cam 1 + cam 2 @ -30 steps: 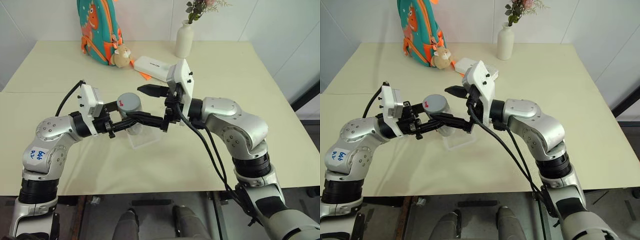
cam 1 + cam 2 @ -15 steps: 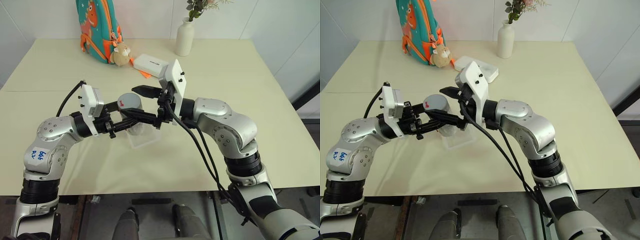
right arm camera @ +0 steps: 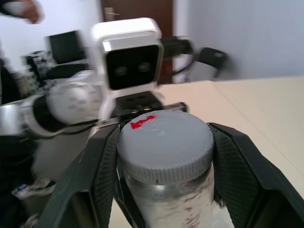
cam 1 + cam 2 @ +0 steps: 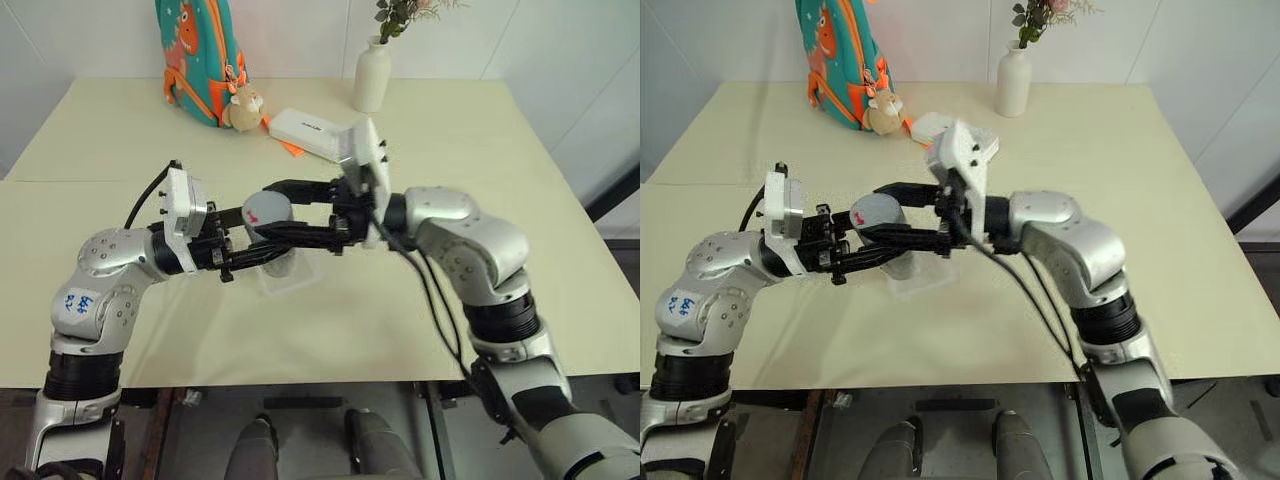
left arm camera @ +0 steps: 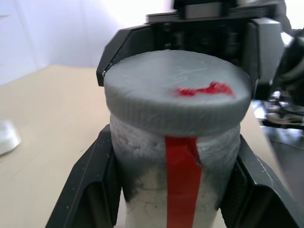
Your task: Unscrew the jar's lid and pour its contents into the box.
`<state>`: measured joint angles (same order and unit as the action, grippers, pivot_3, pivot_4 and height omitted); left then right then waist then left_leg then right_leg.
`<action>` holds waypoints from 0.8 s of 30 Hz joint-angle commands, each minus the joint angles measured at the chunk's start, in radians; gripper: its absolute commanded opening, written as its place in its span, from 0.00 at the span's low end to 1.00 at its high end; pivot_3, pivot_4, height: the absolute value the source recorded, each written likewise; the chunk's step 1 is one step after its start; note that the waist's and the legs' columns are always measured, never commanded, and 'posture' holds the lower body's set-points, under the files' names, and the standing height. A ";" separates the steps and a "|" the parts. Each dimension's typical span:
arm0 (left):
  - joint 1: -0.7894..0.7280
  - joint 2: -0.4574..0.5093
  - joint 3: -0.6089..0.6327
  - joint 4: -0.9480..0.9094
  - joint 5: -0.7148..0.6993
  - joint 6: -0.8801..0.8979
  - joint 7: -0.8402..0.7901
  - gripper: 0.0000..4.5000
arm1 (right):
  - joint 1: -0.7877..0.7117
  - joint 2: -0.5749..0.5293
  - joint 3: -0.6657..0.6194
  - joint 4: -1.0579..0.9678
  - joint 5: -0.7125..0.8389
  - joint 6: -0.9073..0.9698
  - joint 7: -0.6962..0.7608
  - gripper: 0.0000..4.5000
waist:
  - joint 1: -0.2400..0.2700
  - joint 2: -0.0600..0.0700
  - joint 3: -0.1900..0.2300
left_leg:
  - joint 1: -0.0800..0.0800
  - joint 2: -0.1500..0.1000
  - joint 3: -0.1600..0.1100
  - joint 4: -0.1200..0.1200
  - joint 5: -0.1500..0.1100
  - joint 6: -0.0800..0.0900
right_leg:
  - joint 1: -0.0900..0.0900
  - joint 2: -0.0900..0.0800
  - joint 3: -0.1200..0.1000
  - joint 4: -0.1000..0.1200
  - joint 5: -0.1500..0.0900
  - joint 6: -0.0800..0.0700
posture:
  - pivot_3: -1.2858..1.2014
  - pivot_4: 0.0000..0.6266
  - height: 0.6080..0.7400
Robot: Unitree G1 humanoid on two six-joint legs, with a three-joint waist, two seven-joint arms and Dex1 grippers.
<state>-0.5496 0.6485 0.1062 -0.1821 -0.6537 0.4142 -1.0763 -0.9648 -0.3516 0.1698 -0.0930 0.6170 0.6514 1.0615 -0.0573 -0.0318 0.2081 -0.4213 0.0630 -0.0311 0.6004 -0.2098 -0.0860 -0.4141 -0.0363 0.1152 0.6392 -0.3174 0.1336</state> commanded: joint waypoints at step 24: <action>-0.056 0.004 -0.017 0.093 0.002 -0.046 -0.135 0.49 | -0.084 0.023 -0.076 0.107 0.013 -0.095 0.130 1.00 | -0.003 0.000 0.000 | 0.000 0.002 -0.002 0.007 0.000 0.000 | -0.001 0.003 0.000 0.008 -0.001 -0.001 | 0.52 0.24 1.00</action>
<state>-0.5924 0.6409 0.0609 -0.0834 -0.6510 0.3725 -1.2128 -1.0187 -0.3386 0.1356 0.0392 0.6153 0.5833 1.2108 -0.0601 -0.0315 0.2083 -0.4212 0.0646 -0.0331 0.6075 -0.2099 -0.0859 -0.4146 -0.0337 0.1155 0.6476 -0.3184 0.1324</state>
